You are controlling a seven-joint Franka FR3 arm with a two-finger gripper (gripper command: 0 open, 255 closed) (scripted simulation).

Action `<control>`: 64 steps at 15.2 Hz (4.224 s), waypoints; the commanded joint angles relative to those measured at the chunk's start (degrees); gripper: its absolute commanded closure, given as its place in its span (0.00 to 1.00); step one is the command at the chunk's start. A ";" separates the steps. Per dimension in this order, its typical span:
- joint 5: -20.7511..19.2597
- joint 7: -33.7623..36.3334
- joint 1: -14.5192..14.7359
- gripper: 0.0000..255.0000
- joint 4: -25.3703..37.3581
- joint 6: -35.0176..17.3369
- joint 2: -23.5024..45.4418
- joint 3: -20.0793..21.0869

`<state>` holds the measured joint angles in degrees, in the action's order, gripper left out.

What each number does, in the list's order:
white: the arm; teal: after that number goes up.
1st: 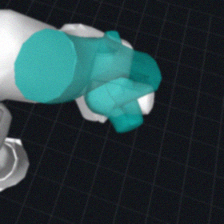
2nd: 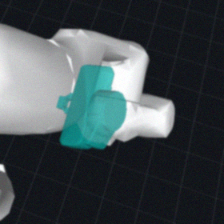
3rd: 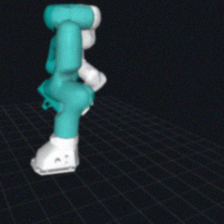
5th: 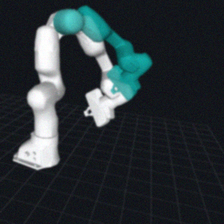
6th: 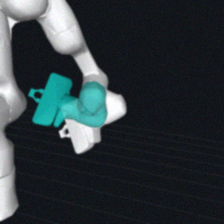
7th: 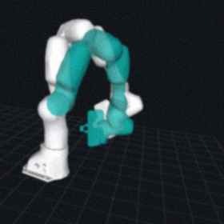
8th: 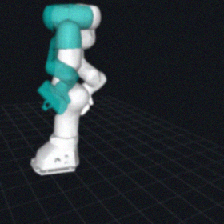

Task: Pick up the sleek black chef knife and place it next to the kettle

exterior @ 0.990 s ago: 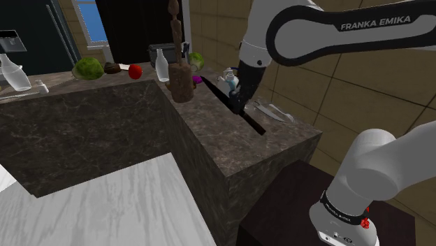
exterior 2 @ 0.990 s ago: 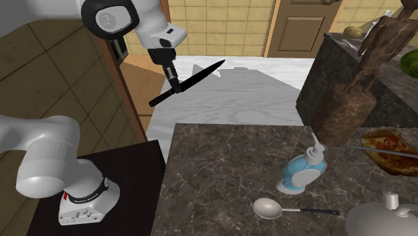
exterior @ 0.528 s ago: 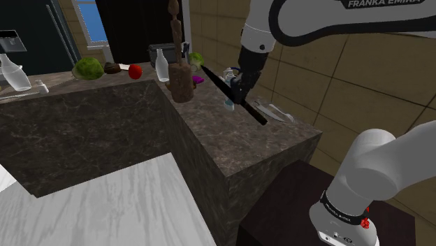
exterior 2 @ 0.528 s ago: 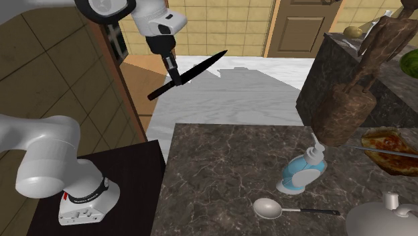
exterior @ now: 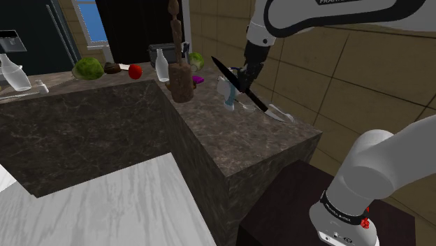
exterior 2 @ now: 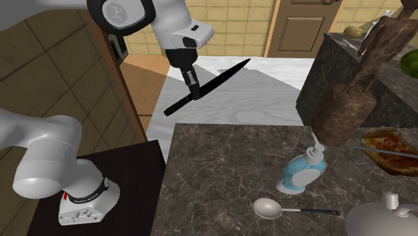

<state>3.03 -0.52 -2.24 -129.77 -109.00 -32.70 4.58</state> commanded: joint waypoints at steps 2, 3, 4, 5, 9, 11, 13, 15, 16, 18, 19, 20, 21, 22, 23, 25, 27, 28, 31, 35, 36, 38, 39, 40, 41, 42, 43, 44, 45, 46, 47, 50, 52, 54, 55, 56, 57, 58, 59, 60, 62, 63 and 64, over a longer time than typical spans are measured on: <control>-1.00 -3.97 -1.31 1.00 2.22 -0.38 2.69 -3.17; -1.25 -5.23 -1.70 1.00 3.07 -0.57 3.77 -4.17; -1.46 -6.48 -2.08 1.00 3.97 -0.75 4.88 -5.16; -1.64 -7.73 -2.45 1.00 4.95 -0.90 6.05 -6.13; -1.89 -12.73 -3.79 1.00 9.50 -1.30 11.14 -9.92; -1.73 -15.23 -4.41 1.00 12.17 -1.34 13.94 -11.74; -1.36 -17.75 -5.02 1.00 15.13 -1.24 16.91 -13.50; -0.75 -20.29 -5.65 1.00 18.37 -0.99 20.05 -15.20; -0.36 -21.56 -6.00 1.00 20.10 -0.79 21.69 -16.00; 0.59 -24.11 -6.71 1.00 23.82 -0.27 25.11 -17.57; 1.15 -25.38 -7.12 1.00 25.80 0.08 26.89 -18.31; 1.77 -26.65 -7.56 1.00 27.88 0.48 28.73 -19.02; 2.45 -27.91 -8.02 1.00 30.05 0.94 30.62 -19.72; 3.18 -29.15 -8.54 1.00 32.33 1.47 32.57 -20.37; 3.96 -30.38 -9.11 1.00 34.73 2.07 34.58 -20.98; 5.66 -32.77 -10.47 1.00 39.89 3.49 38.79 -22.04; 7.50 -34.99 -12.13 1.00 45.65 5.27 43.30 -22.88; 8.47 -36.02 -13.10 1.00 48.81 6.32 45.69 -23.21; 10.16 -37.76 -15.03 1.00 53.96 7.61 50.01 -23.51; 10.04 -38.13 -14.64 1.00 49.93 4.23 49.34 -23.43; 10.04 -38.23 -14.56 1.00 48.99 3.42 49.23 -23.41; 10.05 -38.43 -14.41 1.00 47.19 1.81 49.04 -23.37; 10.07 -38.53 -14.35 1.00 46.33 1.02 48.97 -23.35; 10.09 -38.64 -14.29 1.00 45.50 0.24 48.92 -23.33; 10.12 -38.75 -14.23 1.00 44.68 -0.54 48.89 -23.30; 10.16 -38.86 -14.18 1.00 43.89 -1.30 48.87 -23.28; 10.21 -38.97 -14.14 1.00 43.11 -2.06 48.87 -23.25; 10.26 -39.09 -14.09 1.00 42.36 -2.82 48.88 -23.23; 10.32 -39.21 -14.06 1.00 41.63 -3.57 48.90 -23.20; 10.39 -39.33 -14.02 1.00 40.92 -4.31 48.94 -23.17; 10.46 -39.46 -13.99 1.00 40.22 -5.04 49.00 -23.14; 10.73 -39.85 -13.92 1.00 38.25 -7.21 49.24 -23.04; 10.94 -40.13 -13.89 1.00 37.03 -8.63 49.46 -22.97; 11.17 -40.42 -13.88 1.00 35.86 -10.03 49.74 -22.88; 11.30 -40.57 -13.87 1.00 35.31 -10.73 49.89 -22.84; 11.43 -40.72 -13.87 1.00 34.77 -11.41 50.06 -22.79; 11.57 -40.88 -13.87 1.00 34.24 -12.10 50.24 -22.75; 11.72 -41.04 -13.88 1.00 33.73 -12.77 50.43 -22.70; 11.87 -41.20 -13.89 1.00 33.24 -13.45 50.63 -22.64; 12.03 -41.37 -13.90 1.00 32.76 -14.12 50.84 -22.59; 12.36 -41.72 -13.93 1.00 31.85 -15.44 51.30 -22.47; 12.54 -41.89 -13.95 1.00 31.41 -16.10 51.55 -22.40; 12.72 -42.08 -13.98 1.00 30.99 -16.75 51.81 -22.33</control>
<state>15.51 -42.36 -16.13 -98.53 -125.08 18.68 -17.83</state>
